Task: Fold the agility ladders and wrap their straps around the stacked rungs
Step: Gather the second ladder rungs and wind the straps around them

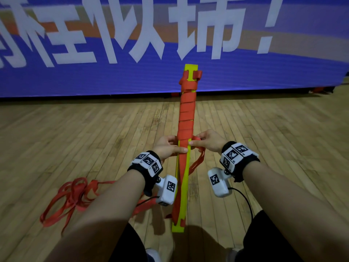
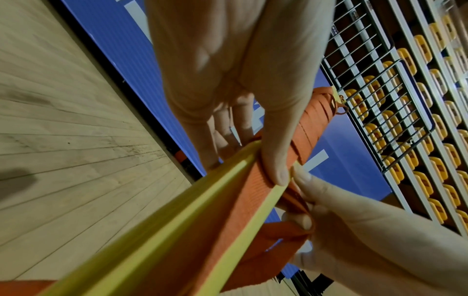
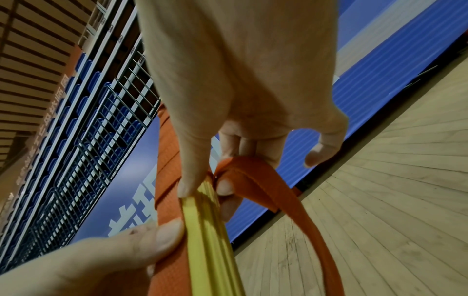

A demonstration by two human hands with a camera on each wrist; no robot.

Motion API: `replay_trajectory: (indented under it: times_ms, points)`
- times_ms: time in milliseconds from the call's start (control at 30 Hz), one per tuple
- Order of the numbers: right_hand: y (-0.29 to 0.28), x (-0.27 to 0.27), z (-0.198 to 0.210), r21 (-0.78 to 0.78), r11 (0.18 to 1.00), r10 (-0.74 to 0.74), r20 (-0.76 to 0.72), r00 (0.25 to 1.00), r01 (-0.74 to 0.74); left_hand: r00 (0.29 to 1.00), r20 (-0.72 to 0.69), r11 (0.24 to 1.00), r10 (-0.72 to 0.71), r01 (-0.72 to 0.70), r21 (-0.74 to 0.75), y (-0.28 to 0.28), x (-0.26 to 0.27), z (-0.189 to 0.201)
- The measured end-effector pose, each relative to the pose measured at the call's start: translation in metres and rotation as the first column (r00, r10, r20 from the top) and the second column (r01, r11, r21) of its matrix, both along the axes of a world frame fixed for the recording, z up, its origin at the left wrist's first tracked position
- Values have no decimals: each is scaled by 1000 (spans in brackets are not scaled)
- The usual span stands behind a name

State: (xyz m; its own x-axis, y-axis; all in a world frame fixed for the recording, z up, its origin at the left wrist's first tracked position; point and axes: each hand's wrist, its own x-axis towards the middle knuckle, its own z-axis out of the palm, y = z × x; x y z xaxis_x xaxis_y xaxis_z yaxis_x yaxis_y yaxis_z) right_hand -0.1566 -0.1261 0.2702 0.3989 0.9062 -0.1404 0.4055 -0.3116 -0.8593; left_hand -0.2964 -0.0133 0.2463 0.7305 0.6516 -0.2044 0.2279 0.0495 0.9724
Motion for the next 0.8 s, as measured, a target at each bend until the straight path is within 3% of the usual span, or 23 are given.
replay_trajectory:
  times_ms: [300,467,667,800]
  points:
    - [7,-5,-3,-4,996,-90,122,989,91,995,-26,987,92,-87,133,-2,9,-4]
    - [5,-4,-2,35,996,-88,81,993,85,999,-27,981,-40,44,187,2,6,-3]
    - [1,1,-1,35,996,-86,62,994,84,953,93,954,-290,295,-53,0,-5,-1]
    - [-3,3,0,31,998,-54,14,998,54,933,123,932,-338,350,-98,2,-8,-1]
